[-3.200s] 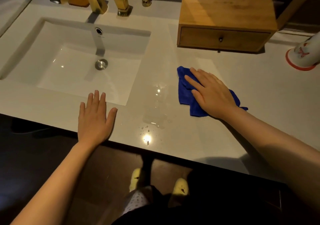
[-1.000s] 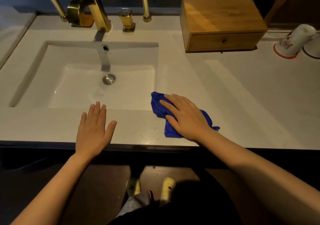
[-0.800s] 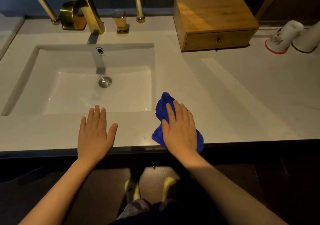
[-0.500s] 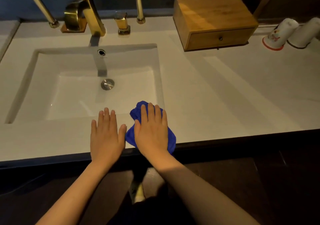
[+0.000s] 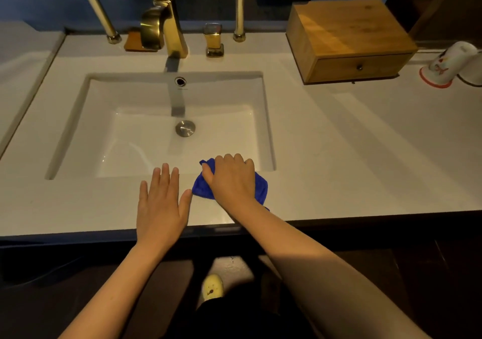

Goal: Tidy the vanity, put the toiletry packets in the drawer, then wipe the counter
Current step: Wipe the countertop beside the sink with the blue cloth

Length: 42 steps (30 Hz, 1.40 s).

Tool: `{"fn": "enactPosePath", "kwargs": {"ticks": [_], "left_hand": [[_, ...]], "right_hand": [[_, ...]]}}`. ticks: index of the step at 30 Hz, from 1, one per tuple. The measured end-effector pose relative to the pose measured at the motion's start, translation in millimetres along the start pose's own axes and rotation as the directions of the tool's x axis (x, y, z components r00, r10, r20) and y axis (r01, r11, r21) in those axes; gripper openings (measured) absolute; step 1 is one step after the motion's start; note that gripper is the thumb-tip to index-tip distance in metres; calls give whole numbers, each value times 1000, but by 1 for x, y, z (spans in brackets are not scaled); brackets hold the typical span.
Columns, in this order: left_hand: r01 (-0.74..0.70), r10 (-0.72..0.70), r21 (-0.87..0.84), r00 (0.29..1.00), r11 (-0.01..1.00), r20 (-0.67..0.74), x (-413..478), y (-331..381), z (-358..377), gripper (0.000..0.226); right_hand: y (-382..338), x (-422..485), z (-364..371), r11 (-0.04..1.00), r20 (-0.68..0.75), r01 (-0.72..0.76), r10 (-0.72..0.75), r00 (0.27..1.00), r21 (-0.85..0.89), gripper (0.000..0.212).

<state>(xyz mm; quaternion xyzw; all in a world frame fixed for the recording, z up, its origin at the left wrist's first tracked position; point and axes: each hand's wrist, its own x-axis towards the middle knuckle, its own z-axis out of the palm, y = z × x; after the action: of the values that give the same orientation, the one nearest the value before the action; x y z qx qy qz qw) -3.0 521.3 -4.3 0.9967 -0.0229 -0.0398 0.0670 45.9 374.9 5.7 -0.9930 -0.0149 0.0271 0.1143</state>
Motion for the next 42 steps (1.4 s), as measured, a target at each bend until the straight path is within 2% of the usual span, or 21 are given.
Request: {"fn": "enactPosePath", "kwargs": {"ticks": [5, 8, 10, 13, 14, 16, 18, 20, 24, 26, 29, 31, 33, 38, 40, 42], "left_hand": [[21, -21, -11, 1000, 1000, -8, 0, 1, 4, 74], [21, -21, -2, 1000, 1000, -16, -1, 1, 3, 74], [16, -16, -2, 1000, 1000, -17, -2, 1, 3, 74], [16, -16, -12, 1000, 1000, -25, -1, 0, 3, 74], [15, -15, -6, 1000, 1000, -24, -2, 0, 3, 74], [17, -16, 14, 1000, 1000, -20, -2, 0, 4, 75], [20, -20, 16, 1000, 1000, -24, -2, 0, 5, 75], [21, -21, 10, 1000, 1000, -19, -2, 0, 5, 75], [21, -21, 14, 1000, 1000, -18, -2, 0, 4, 76], [21, -20, 21, 1000, 1000, -16, -2, 0, 4, 77], [17, -17, 25, 1000, 1000, -10, -2, 0, 4, 77], [15, -15, 20, 1000, 1000, 1, -1, 0, 3, 77], [6, -6, -2, 1000, 1000, 21, 0, -1, 1, 78], [4, 0, -330, 1000, 944, 12, -2, -13, -17, 67], [24, -40, -287, 998, 958, -52, -3, -30, -23, 63], [87, -101, -164, 992, 983, -80, -4, -53, -23, 57]], "right_hand": [[-7, 31, 2, 1000, 78, -2, 0, 997, 21, 50], [0, 51, -4, 991, 114, -99, 88, 990, 91, 48], [11, 61, -12, 964, 171, -167, 133, 976, 205, 43], [30, 69, -32, 866, 332, -245, 99, 938, 436, 32], [37, 67, -41, 829, 356, -254, 71, 932, 499, 30], [49, 60, -59, 799, 308, -213, 37, 951, 562, 32], [63, 46, -79, 840, 134, -109, 43, 990, 532, 41], [77, 27, -99, 900, -32, -42, 62, 998, 434, 49], [97, -17, -105, 975, -172, 12, 27, 985, 221, 48], [101, -36, -82, 990, -102, 53, -39, 994, 134, 48], [99, -57, -49, 973, 84, 49, -70, 994, 226, 49], [93, -63, -38, 957, 72, 22, -45, 996, 289, 48], [84, -66, -32, 960, 34, -13, 4, 999, 279, 48], [47, -67, -17, 959, 7, -149, 152, 988, 241, 52], [27, -67, -11, 957, 15, -155, 156, 988, 247, 54], [7, -66, -7, 959, 30, -143, 140, 990, 245, 56]]}}
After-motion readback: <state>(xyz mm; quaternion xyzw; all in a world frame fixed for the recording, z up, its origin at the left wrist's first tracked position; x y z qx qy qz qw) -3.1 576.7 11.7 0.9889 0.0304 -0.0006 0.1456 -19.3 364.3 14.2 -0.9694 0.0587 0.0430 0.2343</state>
